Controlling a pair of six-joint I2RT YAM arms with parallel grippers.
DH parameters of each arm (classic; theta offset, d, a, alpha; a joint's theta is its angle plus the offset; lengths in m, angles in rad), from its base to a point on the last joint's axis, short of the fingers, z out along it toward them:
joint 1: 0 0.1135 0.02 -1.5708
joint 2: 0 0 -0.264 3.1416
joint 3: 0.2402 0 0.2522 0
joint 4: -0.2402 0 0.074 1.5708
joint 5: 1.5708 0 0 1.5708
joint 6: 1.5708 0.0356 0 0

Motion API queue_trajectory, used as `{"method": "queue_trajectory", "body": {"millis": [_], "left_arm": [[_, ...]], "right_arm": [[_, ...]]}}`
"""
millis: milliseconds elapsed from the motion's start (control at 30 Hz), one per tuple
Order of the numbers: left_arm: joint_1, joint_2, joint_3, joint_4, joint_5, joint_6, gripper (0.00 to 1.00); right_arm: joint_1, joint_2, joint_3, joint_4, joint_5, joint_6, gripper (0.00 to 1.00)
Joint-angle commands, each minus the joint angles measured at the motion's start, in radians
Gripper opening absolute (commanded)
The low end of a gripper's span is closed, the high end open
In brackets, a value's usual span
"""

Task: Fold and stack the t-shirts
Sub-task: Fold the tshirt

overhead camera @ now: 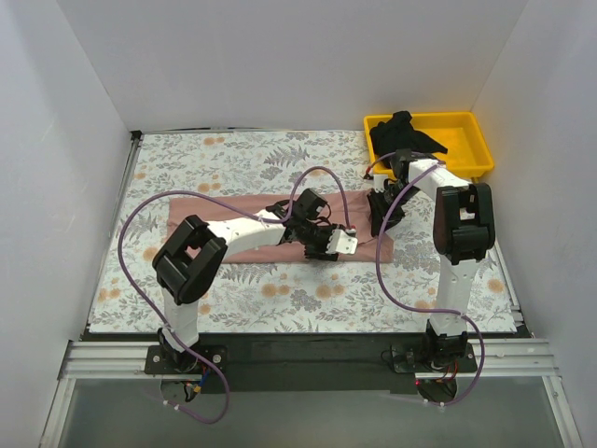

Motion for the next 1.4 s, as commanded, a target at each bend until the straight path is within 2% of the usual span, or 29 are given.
{"method": "queue_trajectory", "body": {"millis": [0,167,267,433,667,933,1367], "left_arm": [[-0.016,0.001,0.036,0.028,-0.003,0.02,0.43],[-0.021,0.012,0.051,0.031,-0.004,0.025,0.35],[-0.029,0.019,0.062,0.031,-0.004,0.028,0.22],[-0.029,0.021,0.071,0.025,-0.016,0.031,0.0],[-0.027,-0.002,0.077,0.016,-0.032,0.004,0.0],[0.019,-0.042,0.107,0.02,-0.026,-0.018,0.0],[0.175,-0.016,0.156,0.085,0.007,-0.032,0.0]], "right_arm": [[0.0,-0.008,0.024,-0.021,-0.014,0.008,0.28],[-0.001,-0.012,0.018,-0.019,-0.004,0.006,0.26],[-0.003,-0.014,0.018,-0.021,-0.01,0.006,0.2],[-0.003,-0.014,0.029,-0.022,-0.038,-0.002,0.03],[-0.003,-0.031,0.044,-0.024,-0.056,-0.008,0.01],[-0.003,-0.038,0.135,-0.032,-0.098,-0.006,0.01],[0.0,0.074,0.339,-0.036,-0.139,0.023,0.01]]}}
